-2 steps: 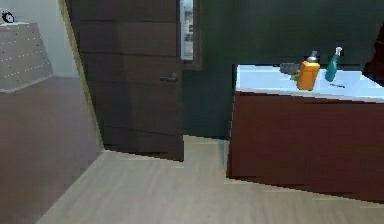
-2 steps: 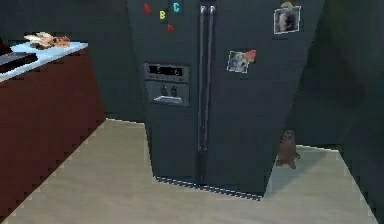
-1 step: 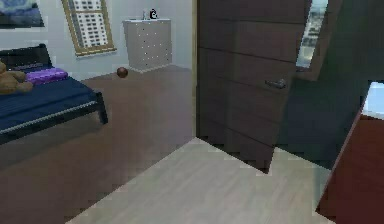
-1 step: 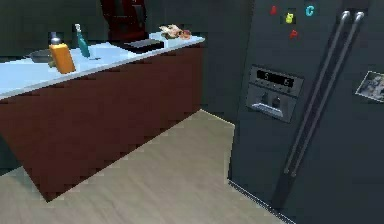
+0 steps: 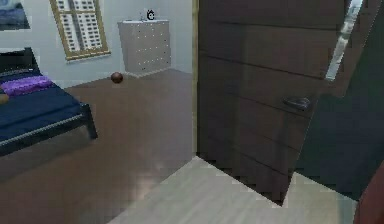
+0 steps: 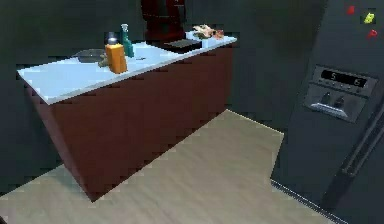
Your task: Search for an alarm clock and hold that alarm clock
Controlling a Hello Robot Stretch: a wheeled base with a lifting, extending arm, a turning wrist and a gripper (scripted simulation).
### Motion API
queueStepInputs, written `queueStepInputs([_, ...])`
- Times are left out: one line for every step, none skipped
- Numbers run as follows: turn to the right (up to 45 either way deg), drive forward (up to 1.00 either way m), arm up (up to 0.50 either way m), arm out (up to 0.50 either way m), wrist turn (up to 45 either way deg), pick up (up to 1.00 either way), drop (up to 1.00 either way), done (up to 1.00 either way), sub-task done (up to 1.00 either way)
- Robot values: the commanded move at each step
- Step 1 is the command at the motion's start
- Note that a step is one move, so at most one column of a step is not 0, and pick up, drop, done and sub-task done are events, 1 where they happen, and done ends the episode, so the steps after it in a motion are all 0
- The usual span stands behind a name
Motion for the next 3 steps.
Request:
queueStepInputs([-42.0, 0.00, 0.00, 0.00, 0.0, 0.00, 0.00, 0.00, 0.00])
queueStepInputs([0.0, 1.00, 0.00, 0.00, 0.0, 0.00, 0.00, 0.00, 0.00])
queueStepInputs([0.0, 0.50, 0.00, 0.00, 0.0, 0.00, 0.00, 0.00, 0.00])
